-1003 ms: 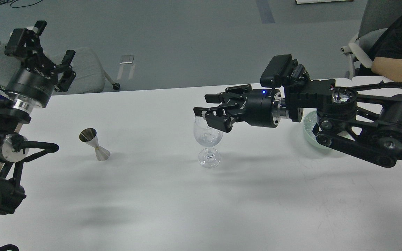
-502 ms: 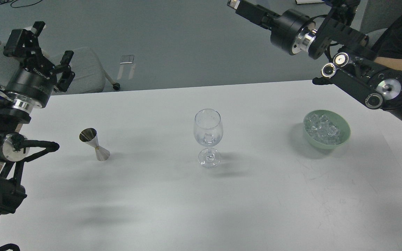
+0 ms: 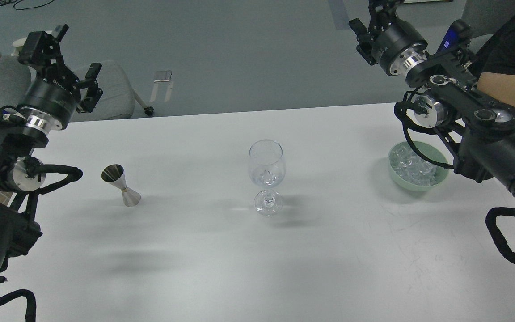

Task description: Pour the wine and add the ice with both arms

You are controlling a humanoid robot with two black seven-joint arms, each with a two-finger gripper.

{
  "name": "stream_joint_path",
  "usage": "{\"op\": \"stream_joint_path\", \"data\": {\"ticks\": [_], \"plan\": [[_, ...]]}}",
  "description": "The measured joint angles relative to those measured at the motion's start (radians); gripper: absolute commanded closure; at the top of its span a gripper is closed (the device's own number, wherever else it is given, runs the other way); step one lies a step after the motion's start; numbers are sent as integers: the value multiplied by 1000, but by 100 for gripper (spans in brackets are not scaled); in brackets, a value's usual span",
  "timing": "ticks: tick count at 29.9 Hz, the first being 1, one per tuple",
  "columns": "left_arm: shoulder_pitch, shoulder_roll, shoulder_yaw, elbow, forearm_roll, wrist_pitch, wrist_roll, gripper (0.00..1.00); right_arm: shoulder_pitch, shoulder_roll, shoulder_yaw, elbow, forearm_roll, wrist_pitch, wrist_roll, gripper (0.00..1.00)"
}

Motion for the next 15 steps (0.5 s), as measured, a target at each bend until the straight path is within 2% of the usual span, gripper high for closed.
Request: {"op": "stream_joint_path", "data": {"ticks": [3,8,15], "plan": [[-31,-23,5,41,-2,-55,0,2,-24,0,47,-6,28,74,16,0],[-103,-66,5,110,-15,-68,0,2,-66,2,169,-10,113,244,18,0],[-199,-93,9,237,-77,-68,0,2,-67,43,227,-66,157,271,19,0]]}}
